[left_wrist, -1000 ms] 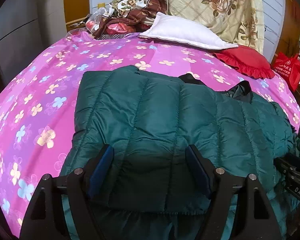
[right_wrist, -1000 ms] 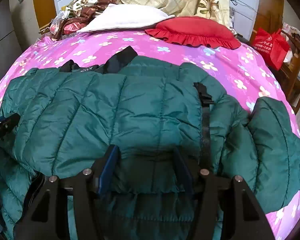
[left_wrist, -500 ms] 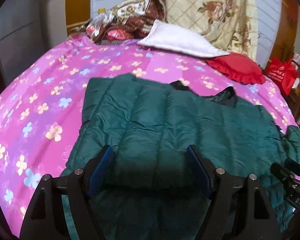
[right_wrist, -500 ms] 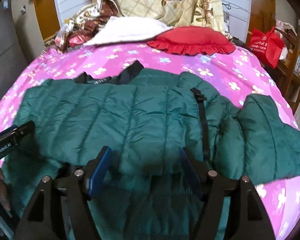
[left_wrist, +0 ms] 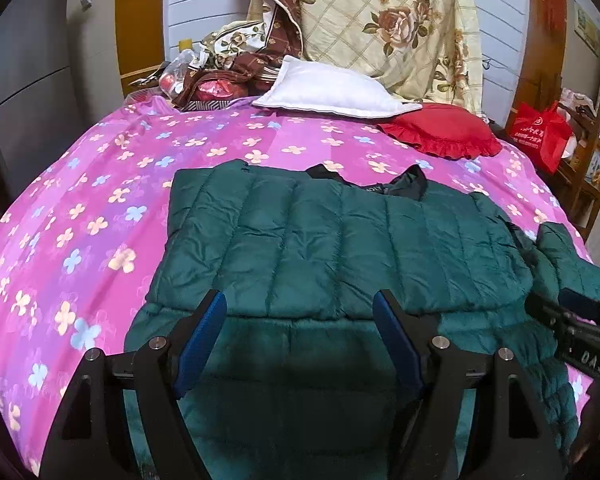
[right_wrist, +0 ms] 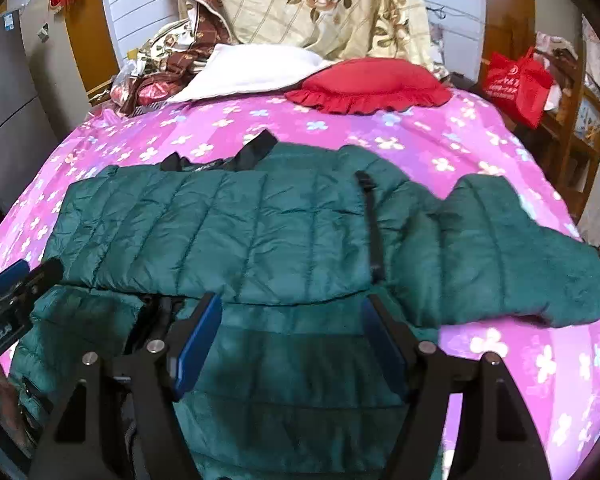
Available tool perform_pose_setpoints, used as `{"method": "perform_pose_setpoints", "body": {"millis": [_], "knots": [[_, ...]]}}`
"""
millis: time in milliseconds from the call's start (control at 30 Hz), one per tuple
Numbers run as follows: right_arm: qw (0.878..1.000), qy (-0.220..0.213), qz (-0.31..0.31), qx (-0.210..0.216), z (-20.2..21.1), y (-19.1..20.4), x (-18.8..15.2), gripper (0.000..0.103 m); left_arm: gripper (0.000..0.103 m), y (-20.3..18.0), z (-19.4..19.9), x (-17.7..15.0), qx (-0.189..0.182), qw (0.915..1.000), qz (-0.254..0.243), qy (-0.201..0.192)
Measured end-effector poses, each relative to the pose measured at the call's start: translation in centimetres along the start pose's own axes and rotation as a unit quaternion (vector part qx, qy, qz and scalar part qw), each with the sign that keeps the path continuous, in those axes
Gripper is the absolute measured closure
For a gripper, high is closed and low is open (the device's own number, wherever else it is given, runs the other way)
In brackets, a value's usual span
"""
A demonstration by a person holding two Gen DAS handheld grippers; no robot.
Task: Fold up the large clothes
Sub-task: 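Grasp the jacket's hem edge with the right gripper and lift it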
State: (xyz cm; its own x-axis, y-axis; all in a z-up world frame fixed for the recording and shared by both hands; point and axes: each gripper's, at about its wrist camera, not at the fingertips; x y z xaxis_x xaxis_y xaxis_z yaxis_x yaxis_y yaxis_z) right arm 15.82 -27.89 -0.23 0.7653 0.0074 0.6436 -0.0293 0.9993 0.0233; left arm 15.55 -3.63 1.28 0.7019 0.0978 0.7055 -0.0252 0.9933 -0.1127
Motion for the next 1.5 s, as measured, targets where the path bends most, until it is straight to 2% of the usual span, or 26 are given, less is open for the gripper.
{"method": "perform_pose_setpoints", "body": {"millis": [300,767,1100,1500], "knots": [[0.999,-0.010,-0.028,-0.031,2.0,-4.8,-0.6,0.026,0.043,-1.2,1.7,-0.9,-0.014,0.9999,-0.003,-0.007],[0.993,-0.023,-0.081,-0.087,3.9,-15.3,-1.4,0.026,0.043,-2.3,0.5,-0.2,-0.023,0.9993,0.029,0.008],[0.987,-0.016,-0.114,-0.116,3.2,-21.4,-1.8,0.025,0.043,-2.6,0.4,-0.1,-0.022,0.9993,0.029,0.000],[0.980,-0.002,-0.140,-0.141,1.6,-26.3,-2.8,0.025,0.043,-3.0,-1.1,-0.4,-0.015,0.9996,0.019,0.015]]}}
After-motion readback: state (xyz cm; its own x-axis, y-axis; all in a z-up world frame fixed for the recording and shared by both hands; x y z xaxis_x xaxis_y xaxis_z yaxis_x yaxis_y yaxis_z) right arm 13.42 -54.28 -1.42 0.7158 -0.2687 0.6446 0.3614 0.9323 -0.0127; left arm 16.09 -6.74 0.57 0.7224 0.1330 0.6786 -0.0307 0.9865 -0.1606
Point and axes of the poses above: each gripper's, at about its wrist camera, not at the fingertips, and z roughly against the way its jaws point, y to its left, x to its top, and after that the axes turned 4 degrees about z, right-handed
